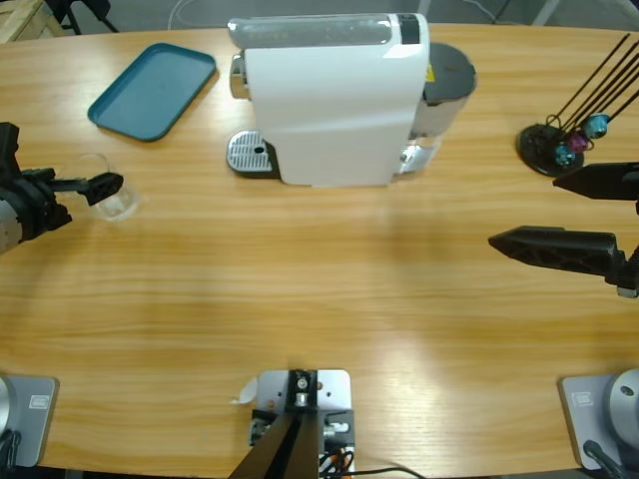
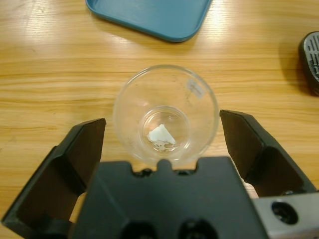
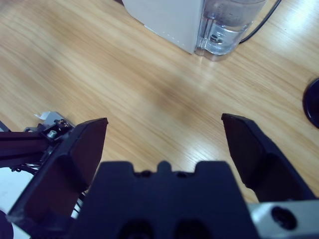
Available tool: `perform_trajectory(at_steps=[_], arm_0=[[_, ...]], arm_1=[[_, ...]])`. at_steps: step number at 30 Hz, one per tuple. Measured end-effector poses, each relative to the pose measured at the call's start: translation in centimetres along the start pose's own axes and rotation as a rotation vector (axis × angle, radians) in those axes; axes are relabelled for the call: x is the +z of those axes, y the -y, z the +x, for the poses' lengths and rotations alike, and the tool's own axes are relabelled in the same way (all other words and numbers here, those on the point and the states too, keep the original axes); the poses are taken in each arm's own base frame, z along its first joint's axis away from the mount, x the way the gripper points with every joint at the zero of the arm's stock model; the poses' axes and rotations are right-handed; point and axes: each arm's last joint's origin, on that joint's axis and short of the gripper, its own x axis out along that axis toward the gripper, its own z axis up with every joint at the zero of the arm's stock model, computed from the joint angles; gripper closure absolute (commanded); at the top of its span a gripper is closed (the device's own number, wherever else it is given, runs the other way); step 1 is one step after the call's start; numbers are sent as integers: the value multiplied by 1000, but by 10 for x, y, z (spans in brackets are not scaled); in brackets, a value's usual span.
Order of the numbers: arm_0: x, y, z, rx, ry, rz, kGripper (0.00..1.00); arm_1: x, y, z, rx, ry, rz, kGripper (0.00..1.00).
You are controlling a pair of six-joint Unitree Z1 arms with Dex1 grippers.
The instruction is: Pour coffee
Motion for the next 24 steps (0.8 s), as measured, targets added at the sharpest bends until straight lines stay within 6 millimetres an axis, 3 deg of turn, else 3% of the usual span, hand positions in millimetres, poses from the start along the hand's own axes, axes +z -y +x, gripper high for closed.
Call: perform_trajectory(at_steps=[3,6,10,11,14,15,18,24], arm_0=[[-1,2,6,31,5,18,13],[-1,4,11,61,23,32,118],[0,6,14,68,31,62,120],[0,7,14,67,33,67,170],[2,9,15,57,46,67,523],[2,9,16,53,47,69,584],[2,10,16,44,46,72,1000],[4,13,16,12,47,114,1000]], arm_1=[[-1,0,1,-2,-5,1,0],[-2,0,2,-2,-7,1,0],[0,-2,8,7,-7,4,0],[1,-2,9,9,-5,4,0],[1,-3,12,11,-3,5,0],[1,-3,13,13,-4,5,0],[2,-4,15,18,-3,7,0],[2,-4,17,16,-9,12,0]])
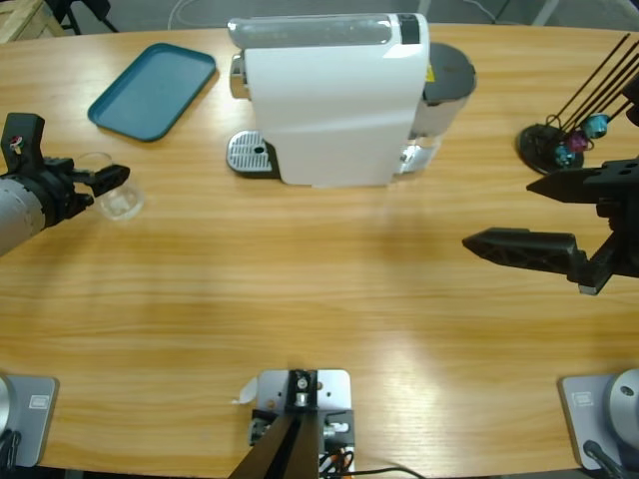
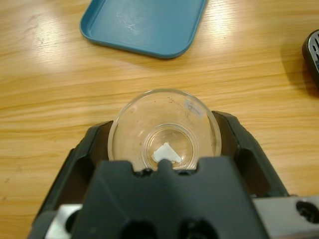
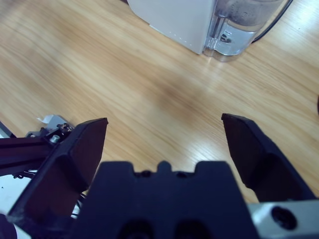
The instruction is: Pour coffee
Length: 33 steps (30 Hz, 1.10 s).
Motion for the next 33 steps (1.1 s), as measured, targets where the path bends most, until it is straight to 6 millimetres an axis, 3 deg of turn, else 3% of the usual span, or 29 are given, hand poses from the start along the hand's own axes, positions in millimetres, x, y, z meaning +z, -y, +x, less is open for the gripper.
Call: perform_trajectory(at_steps=[5,9,15,19,24,28,33], arm_0=[[2,-1,-2,-10,11,71,1000],[11,2,-13,-138,45,217,1000],[46,2,-25,-474,157,387,1000],[77,-8,-20,-544,251,495,1000],[107,-21,6,-630,289,787,1000],[114,-28,34,-782,316,837,1000],[112,-19,77,-1001,325,819,1000]], arm_1=[[0,1,-3,-2,-4,-3,0],[1,4,-26,3,43,-24,0],[-10,12,-47,7,66,-26,0],[-23,18,-51,3,55,-28,0],[-31,22,-53,-10,43,-30,0],[-34,23,-55,-18,30,-32,0],[-36,24,-55,-27,18,-34,0]])
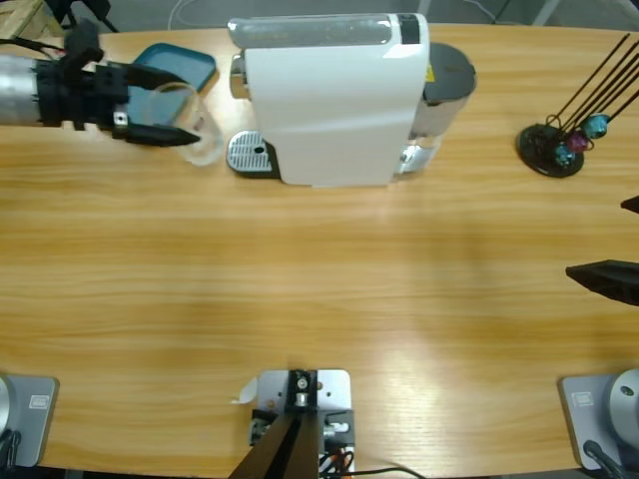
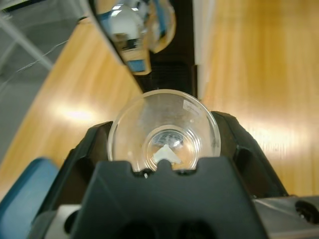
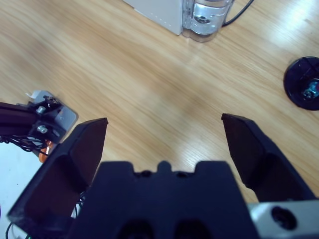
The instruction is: Pour coffee
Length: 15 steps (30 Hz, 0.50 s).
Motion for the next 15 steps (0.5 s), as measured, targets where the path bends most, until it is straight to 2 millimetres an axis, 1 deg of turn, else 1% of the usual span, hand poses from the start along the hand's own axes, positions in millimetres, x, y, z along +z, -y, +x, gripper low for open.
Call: perform_trajectory(at_steps=[3,7,10,15], arm_0=[[-5,-15,14,-27,18,12,1000],[-4,-32,24,-17,26,33,1000],[-4,-33,31,-33,27,36,1000],[-6,-25,51,-90,23,34,1000]], arm_1=[[-1,1,-1,-1,5,1,0],[-1,1,-1,-1,4,1,0],[-2,1,0,-4,0,1,0],[-2,2,1,-22,7,2,0]])
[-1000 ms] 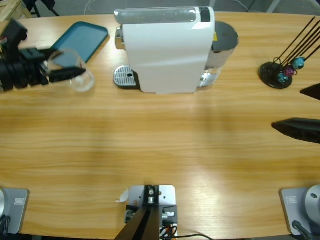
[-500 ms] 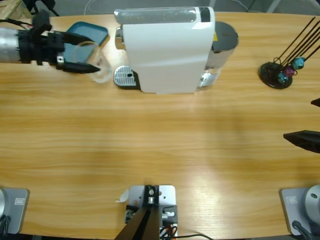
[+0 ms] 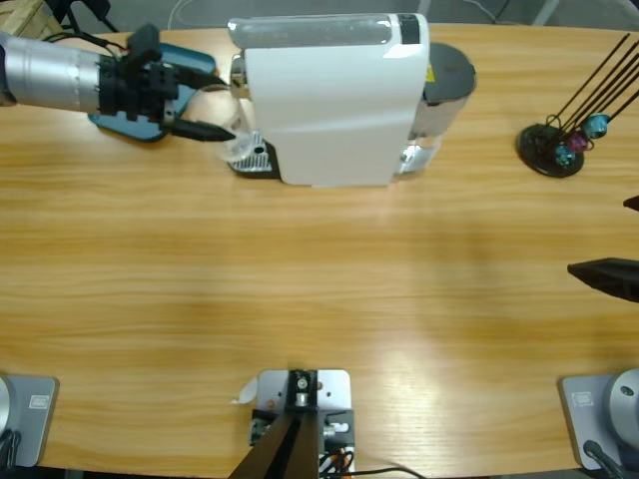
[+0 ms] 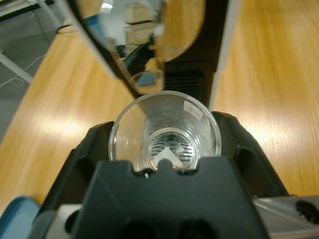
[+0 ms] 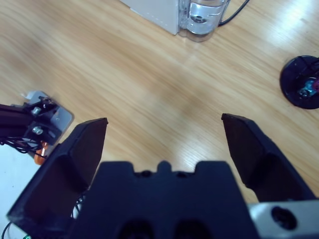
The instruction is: Pour coffee
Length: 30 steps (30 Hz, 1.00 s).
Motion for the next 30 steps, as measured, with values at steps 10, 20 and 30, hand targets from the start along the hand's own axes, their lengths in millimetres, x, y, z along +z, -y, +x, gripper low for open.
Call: perform_trajectory(at_steps=[10,20,30], arm_0=[[7,-2,18,-22,-3,20,1000],[6,-4,18,1,-36,-10,1000],[9,-1,22,-9,-40,-14,1000]], arm_1=[[0,0,0,-6,2,2,0],[0,0,0,-6,4,2,0],[0,0,0,-6,4,3,0]])
